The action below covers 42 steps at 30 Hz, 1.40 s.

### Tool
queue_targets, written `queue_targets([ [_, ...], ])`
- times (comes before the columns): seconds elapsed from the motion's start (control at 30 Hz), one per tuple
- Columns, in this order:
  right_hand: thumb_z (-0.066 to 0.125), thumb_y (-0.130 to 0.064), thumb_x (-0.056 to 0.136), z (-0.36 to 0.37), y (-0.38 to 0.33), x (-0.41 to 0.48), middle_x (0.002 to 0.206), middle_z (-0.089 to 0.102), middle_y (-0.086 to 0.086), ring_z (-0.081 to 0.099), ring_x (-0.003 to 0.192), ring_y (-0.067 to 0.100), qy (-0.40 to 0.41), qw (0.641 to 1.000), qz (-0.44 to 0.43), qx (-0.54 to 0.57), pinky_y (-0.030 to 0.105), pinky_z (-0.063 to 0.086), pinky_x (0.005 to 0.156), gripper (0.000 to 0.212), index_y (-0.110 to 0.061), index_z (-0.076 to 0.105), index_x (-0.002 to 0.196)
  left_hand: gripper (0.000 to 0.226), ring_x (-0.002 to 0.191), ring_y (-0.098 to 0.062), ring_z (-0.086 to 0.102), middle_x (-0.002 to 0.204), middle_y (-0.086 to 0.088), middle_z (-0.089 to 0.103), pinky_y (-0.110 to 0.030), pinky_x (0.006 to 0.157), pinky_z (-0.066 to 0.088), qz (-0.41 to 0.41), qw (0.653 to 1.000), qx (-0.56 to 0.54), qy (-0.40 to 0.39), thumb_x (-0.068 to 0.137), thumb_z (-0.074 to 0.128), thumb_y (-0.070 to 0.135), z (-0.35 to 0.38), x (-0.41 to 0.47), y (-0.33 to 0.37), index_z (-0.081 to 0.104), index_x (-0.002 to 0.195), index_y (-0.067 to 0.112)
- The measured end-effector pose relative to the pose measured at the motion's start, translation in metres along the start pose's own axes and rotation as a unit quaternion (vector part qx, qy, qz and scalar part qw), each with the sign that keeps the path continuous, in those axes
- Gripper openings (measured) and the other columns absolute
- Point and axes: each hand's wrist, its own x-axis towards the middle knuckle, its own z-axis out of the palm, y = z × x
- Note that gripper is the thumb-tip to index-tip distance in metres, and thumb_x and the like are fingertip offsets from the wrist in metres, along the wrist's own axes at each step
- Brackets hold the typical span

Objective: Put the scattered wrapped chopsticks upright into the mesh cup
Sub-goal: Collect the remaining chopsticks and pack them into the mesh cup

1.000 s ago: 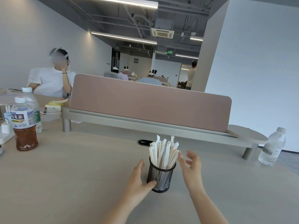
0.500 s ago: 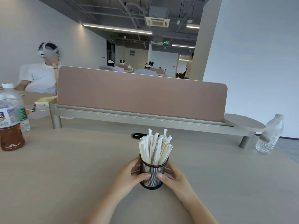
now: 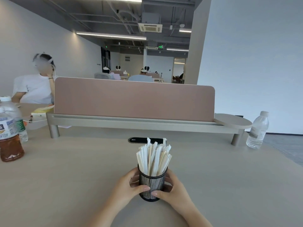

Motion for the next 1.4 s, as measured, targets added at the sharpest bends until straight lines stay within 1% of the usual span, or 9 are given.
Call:
queue_targets([
  [0.17,0.082,-0.001,0.063,-0.017,-0.004,-0.018,0.103,0.069,-0.030,0.061,0.106,-0.008,0.037,0.999,-0.005,0.006,0.009,0.049,0.083,0.069,-0.040,0.053,0.112,0.064,0.100,-0.001,0.067,0.103,0.024,0.072,-0.012,0.077,0.051,0.008,1.000,-0.011,0.006,0.047,0.079,0.028,0.025,-0.003,0.003,0.060,0.108,0.024],
  [0.33,0.081,0.000,0.064,-0.060,-0.006,-0.029,0.107,0.069,-0.029,0.062,0.106,-0.006,0.068,0.998,-0.011,-0.005,0.012,0.048,0.090,0.065,-0.036,0.057,0.113,0.068,0.107,-0.012,0.066,0.114,0.003,0.072,-0.023,0.086,0.052,0.026,1.000,-0.015,0.007,0.053,0.078,0.024,0.070,0.013,0.004,0.060,0.118,0.013],
  [0.5,0.084,-0.016,0.054,-0.113,0.006,-0.035,0.105,0.072,-0.024,0.063,0.107,-0.004,0.131,0.991,0.001,-0.013,0.009,0.050,0.079,0.065,-0.033,0.060,0.112,0.059,0.100,-0.005,0.068,0.103,0.022,0.072,-0.021,0.084,0.052,0.020,0.999,-0.027,-0.026,0.050,0.078,0.026,0.130,0.043,0.003,0.060,0.106,0.029],
  [0.67,0.075,0.010,0.067,-0.159,0.026,-0.018,0.098,0.074,-0.022,0.065,0.101,-0.006,0.177,0.984,-0.001,-0.006,0.007,0.049,0.077,0.060,-0.025,0.062,0.114,0.058,0.103,-0.003,0.067,0.104,0.026,0.071,-0.025,0.091,0.051,0.033,0.998,-0.027,-0.038,0.053,0.076,0.026,0.178,0.086,0.000,0.059,0.107,0.036],
  [0.8,0.076,-0.001,0.063,-0.185,0.039,0.003,0.102,0.073,-0.020,0.064,0.105,-0.002,0.209,0.978,-0.008,0.009,0.009,0.051,0.080,0.063,-0.022,0.060,0.120,0.057,0.101,0.000,0.066,0.103,0.028,0.070,-0.019,0.090,0.051,0.047,0.998,-0.025,-0.038,0.057,0.075,0.021,0.203,0.117,-0.001,0.057,0.108,0.039],
  [0.9,0.072,0.009,0.071,-0.201,0.049,0.019,0.097,0.073,-0.023,0.063,0.105,-0.006,0.213,0.977,-0.007,-0.002,0.007,0.050,0.078,0.061,-0.023,0.059,0.121,0.056,0.102,0.001,0.066,0.103,0.027,0.070,-0.019,0.090,0.050,0.050,0.998,-0.010,-0.039,0.062,0.074,0.014,0.215,0.138,-0.007,0.056,0.108,0.041],
  [1.07,0.066,0.013,0.076,-0.213,0.059,0.035,0.106,0.066,-0.016,0.061,0.090,-0.020,0.206,0.978,0.005,-0.011,0.002,0.047,0.072,0.061,-0.024,0.051,0.123,0.058,0.101,-0.004,0.067,0.105,0.021,0.071,-0.036,0.094,0.052,0.028,0.999,-0.011,-0.015,0.055,0.074,0.032,0.226,0.157,-0.025,0.059,0.110,0.033],
  [1.27,0.064,0.009,0.080,-0.217,0.067,0.040,0.114,0.065,-0.010,0.060,0.095,-0.020,0.201,0.979,0.007,-0.030,0.002,0.046,0.077,0.058,-0.029,0.050,0.122,0.056,0.097,0.006,0.065,0.096,0.034,0.069,-0.023,0.090,0.051,0.025,1.000,-0.006,-0.017,0.061,0.072,0.024,0.231,0.161,-0.028,0.055,0.115,0.030],
  [1.4,0.067,0.003,0.080,-0.217,0.067,0.041,0.117,0.064,-0.012,0.057,0.097,-0.022,0.197,0.980,0.015,-0.034,0.002,0.045,0.080,0.059,-0.031,0.048,0.124,0.062,0.104,0.002,0.064,0.107,0.028,0.069,-0.032,0.097,0.050,0.012,1.000,0.002,-0.027,0.061,0.072,0.034,0.230,0.158,-0.028,0.051,0.119,0.035],
])
